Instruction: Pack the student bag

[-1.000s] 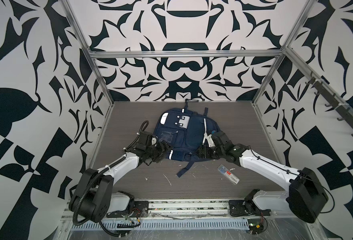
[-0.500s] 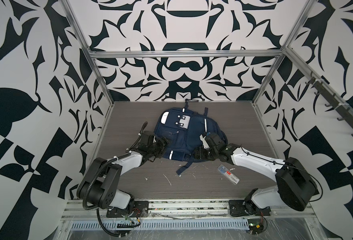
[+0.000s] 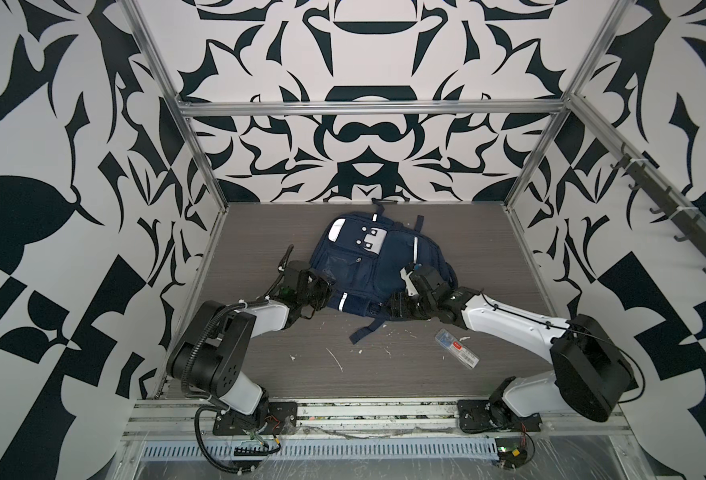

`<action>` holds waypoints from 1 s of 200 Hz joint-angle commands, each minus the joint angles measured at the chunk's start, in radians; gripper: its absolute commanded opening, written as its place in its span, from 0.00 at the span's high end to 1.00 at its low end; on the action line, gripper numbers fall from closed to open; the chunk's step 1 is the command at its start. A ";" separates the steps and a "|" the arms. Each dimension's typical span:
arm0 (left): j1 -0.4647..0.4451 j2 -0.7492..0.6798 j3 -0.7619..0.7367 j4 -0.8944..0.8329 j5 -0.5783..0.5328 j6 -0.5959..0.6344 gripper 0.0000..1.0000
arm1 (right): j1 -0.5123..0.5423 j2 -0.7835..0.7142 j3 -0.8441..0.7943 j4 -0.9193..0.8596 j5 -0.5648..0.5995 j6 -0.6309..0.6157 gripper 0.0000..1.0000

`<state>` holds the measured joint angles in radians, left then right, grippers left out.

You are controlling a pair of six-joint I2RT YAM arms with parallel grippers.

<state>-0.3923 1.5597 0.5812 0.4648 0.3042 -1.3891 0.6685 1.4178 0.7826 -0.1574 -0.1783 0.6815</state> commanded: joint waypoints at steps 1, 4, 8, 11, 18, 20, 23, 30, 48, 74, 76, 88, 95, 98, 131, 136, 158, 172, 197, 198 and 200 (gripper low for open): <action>-0.009 -0.037 -0.005 0.004 0.016 -0.032 1.00 | 0.005 -0.056 -0.005 0.121 -0.010 -0.007 0.29; -0.011 -0.045 -0.004 0.000 0.015 -0.037 1.00 | 0.005 -0.059 -0.005 0.130 -0.017 -0.011 0.29; -0.013 -0.055 -0.002 -0.007 0.015 -0.046 1.00 | 0.004 -0.061 -0.004 0.140 -0.028 -0.015 0.29; -0.014 -0.064 0.001 -0.015 0.015 -0.051 1.00 | 0.005 -0.063 -0.001 0.143 -0.035 -0.022 0.29; -0.018 -0.086 0.009 -0.039 0.014 -0.062 1.00 | 0.006 -0.066 0.006 0.142 -0.051 -0.037 0.29; -0.018 -0.092 0.014 -0.047 0.013 -0.064 1.00 | 0.007 -0.065 0.009 0.142 -0.055 -0.040 0.29; -0.020 -0.100 0.020 -0.062 0.013 -0.066 1.00 | 0.008 -0.068 0.011 0.139 -0.061 -0.045 0.29; -0.023 -0.119 0.036 -0.099 0.012 -0.067 1.00 | 0.009 -0.076 0.014 0.140 -0.078 -0.058 0.29; -0.031 -0.154 0.078 -0.163 0.003 -0.070 1.00 | 0.014 -0.117 -0.008 0.193 -0.140 -0.077 0.29; -0.039 -0.161 0.118 -0.180 -0.008 -0.111 1.00 | 0.016 -0.182 -0.053 0.210 -0.188 -0.082 0.29; -0.039 -0.161 0.121 -0.180 -0.009 -0.114 1.00 | 0.017 -0.187 -0.054 0.204 -0.189 -0.085 0.29; -0.045 -0.161 0.141 -0.185 -0.020 -0.130 1.00 | 0.017 -0.215 -0.057 0.158 -0.180 -0.102 0.30; -0.047 -0.161 0.157 -0.197 -0.022 -0.132 1.00 | 0.017 -0.233 -0.060 0.142 -0.174 -0.112 0.32; -0.048 -0.161 0.165 -0.204 -0.021 -0.132 1.00 | 0.017 -0.239 -0.060 0.136 -0.172 -0.116 0.34; -0.060 -0.149 0.229 -0.241 -0.022 -0.144 1.00 | 0.017 -0.249 -0.056 0.111 -0.198 -0.132 0.51; -0.064 -0.146 0.232 -0.240 -0.023 -0.148 1.00 | 0.017 -0.240 -0.054 0.105 -0.198 -0.132 0.54; -0.078 -0.135 0.254 -0.239 -0.028 -0.161 1.00 | 0.016 -0.217 -0.052 0.092 -0.189 -0.129 0.70; -0.084 -0.134 0.264 -0.242 -0.028 -0.169 1.00 | 0.017 -0.211 -0.053 0.072 -0.146 -0.120 0.73; -0.092 -0.138 0.275 -0.249 -0.029 -0.175 1.00 | 0.015 -0.190 -0.068 0.084 -0.055 -0.080 0.71; -0.092 -0.138 0.275 -0.249 -0.030 -0.175 1.00 | 0.015 -0.190 -0.068 0.084 -0.049 -0.078 0.71; -0.093 -0.138 0.275 -0.249 -0.030 -0.175 1.00 | 0.015 -0.190 -0.069 0.086 -0.038 -0.072 0.70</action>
<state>-0.4702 1.4319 0.8040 0.1551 0.2455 -1.5387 0.6823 1.2224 0.7223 -0.0784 -0.3195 0.5777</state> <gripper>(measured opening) 0.089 0.275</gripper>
